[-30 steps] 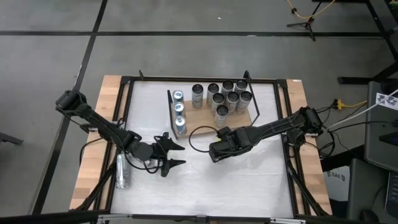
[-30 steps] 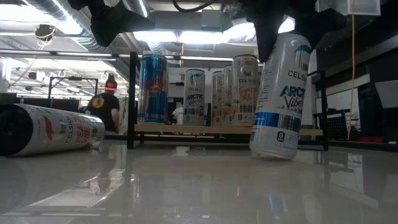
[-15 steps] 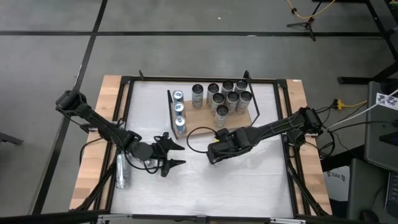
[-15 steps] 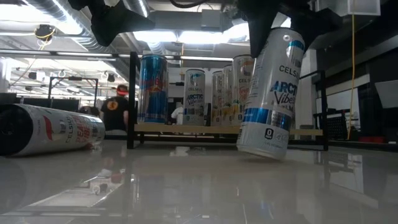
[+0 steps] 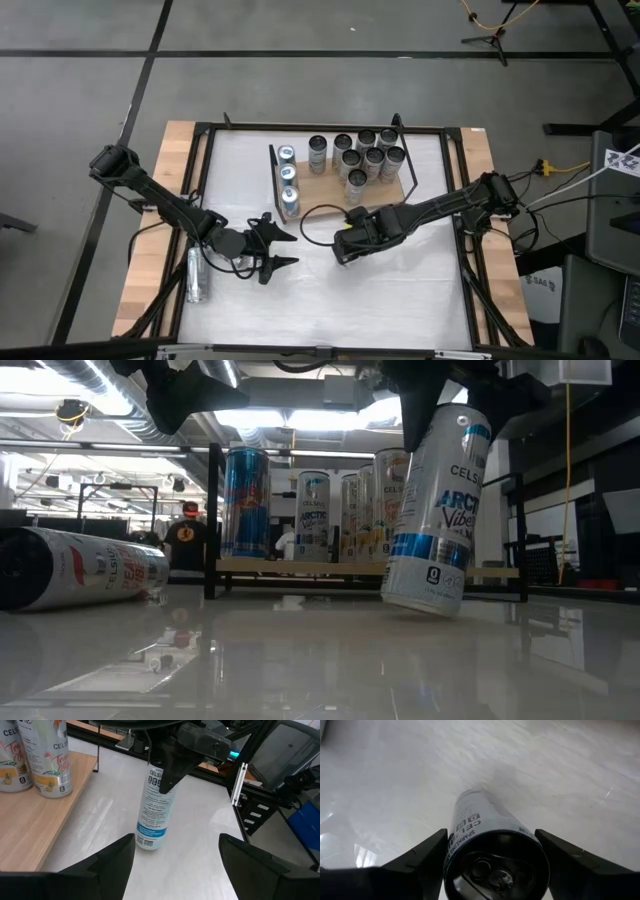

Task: Place canned beverage on shelf
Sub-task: Put the white-blue soda can on the shelf aligned with the other white-blue soda can

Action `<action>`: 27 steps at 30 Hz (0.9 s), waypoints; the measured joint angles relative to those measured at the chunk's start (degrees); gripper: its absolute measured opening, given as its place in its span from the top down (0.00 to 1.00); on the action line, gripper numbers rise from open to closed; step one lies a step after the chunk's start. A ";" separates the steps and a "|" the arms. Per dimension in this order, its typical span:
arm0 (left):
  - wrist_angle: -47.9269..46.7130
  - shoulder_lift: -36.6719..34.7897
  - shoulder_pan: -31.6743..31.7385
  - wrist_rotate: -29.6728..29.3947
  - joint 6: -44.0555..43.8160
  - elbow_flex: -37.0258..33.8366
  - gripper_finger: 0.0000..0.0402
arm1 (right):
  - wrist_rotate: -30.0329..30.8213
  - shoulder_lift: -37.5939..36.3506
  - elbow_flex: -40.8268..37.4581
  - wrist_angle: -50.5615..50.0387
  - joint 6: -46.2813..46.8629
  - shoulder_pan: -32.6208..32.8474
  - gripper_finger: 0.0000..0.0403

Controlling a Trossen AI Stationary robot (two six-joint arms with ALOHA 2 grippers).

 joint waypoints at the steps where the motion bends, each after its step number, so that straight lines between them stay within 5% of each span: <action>1: 0.00 0.00 0.00 0.00 0.00 0.01 0.30 | -0.48 0.00 0.00 0.04 -0.74 0.00 0.34; 27: 0.01 0.00 0.01 0.00 -0.02 0.01 0.30 | -1.93 0.07 -0.02 2.30 -0.94 0.00 0.34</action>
